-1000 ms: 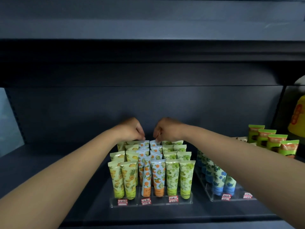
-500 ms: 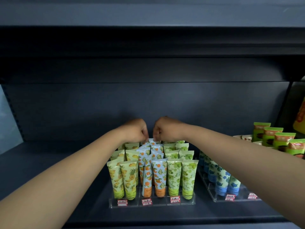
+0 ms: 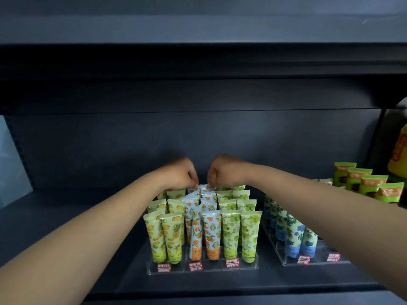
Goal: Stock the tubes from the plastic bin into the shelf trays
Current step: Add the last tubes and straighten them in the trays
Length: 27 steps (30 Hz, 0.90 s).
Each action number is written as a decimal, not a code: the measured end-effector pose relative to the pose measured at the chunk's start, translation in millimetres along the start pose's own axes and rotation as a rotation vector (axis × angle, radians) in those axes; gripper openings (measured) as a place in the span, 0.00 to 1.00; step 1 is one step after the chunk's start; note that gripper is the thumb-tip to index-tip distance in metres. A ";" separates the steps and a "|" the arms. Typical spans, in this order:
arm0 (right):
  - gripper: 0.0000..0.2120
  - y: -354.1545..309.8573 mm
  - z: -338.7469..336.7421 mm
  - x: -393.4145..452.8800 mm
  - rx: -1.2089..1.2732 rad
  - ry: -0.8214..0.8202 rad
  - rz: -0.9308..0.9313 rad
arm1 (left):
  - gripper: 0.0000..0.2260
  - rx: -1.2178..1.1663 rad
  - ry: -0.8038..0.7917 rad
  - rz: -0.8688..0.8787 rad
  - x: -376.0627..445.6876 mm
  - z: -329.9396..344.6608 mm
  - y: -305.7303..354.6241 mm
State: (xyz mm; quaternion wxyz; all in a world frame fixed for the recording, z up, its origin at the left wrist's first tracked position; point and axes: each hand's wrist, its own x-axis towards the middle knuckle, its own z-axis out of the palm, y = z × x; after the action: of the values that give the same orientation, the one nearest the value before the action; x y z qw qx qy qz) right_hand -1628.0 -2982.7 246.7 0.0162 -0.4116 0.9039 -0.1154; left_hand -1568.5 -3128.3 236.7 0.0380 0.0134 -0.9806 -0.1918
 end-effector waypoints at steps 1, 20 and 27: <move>0.07 0.2 -1.5 -2.0 0.010 0.004 -0.003 | 0.04 -0.007 0.008 0.002 -2.0 -1.4 0.8; 0.06 -15.0 2.1 -17.6 0.003 -0.052 -0.072 | 0.05 0.012 -0.049 -0.013 -21.4 -6.9 1.6; 0.07 -19.2 5.6 -17.0 -0.036 -0.002 -0.086 | 0.05 0.011 -0.057 -0.032 -19.6 -5.3 3.2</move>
State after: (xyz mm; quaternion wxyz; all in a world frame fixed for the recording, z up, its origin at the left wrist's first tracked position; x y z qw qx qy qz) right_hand -1601.8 -2983.3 244.4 0.0044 -0.4503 0.8873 -0.0992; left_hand -1548.6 -3126.5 241.5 0.0069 0.0240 -0.9820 -0.1871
